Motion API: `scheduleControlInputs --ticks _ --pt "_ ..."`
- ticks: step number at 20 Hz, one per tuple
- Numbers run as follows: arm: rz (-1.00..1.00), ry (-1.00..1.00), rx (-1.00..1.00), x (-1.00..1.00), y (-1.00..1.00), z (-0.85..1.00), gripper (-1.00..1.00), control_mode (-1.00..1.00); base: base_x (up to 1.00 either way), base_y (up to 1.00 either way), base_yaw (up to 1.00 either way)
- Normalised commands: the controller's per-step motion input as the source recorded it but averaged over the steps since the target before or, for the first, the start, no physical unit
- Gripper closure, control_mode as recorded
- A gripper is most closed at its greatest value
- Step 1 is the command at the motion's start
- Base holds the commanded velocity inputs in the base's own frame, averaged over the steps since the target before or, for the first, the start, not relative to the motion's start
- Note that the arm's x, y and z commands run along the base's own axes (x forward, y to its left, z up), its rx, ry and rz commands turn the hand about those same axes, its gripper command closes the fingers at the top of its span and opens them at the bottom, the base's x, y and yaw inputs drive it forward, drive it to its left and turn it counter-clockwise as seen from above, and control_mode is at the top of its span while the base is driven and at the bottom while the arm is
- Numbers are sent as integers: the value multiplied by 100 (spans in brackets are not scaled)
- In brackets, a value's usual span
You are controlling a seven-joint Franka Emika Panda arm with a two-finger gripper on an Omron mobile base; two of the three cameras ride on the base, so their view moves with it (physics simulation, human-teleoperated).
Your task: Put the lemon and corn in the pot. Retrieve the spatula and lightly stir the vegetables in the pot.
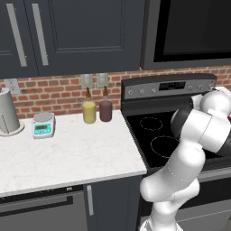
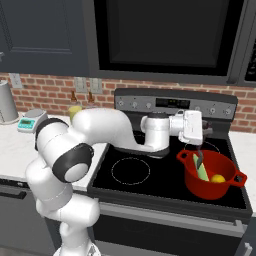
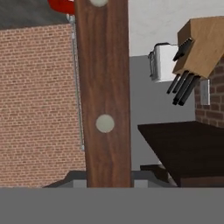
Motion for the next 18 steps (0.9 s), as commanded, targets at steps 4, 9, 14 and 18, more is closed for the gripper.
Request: scheduleControlInputs --ticks 4,9,14,18 --pt "2 1 0 0 7 -22 100 -100 0 0 0" --pt "7 -2 0 -2 21 -5 100 -100 0 0 0" --pt "9 0 0 0 21 0 100 -100 0 0 0" --pt "6 0 0 0 3 -11 100 -100 0 0 0"
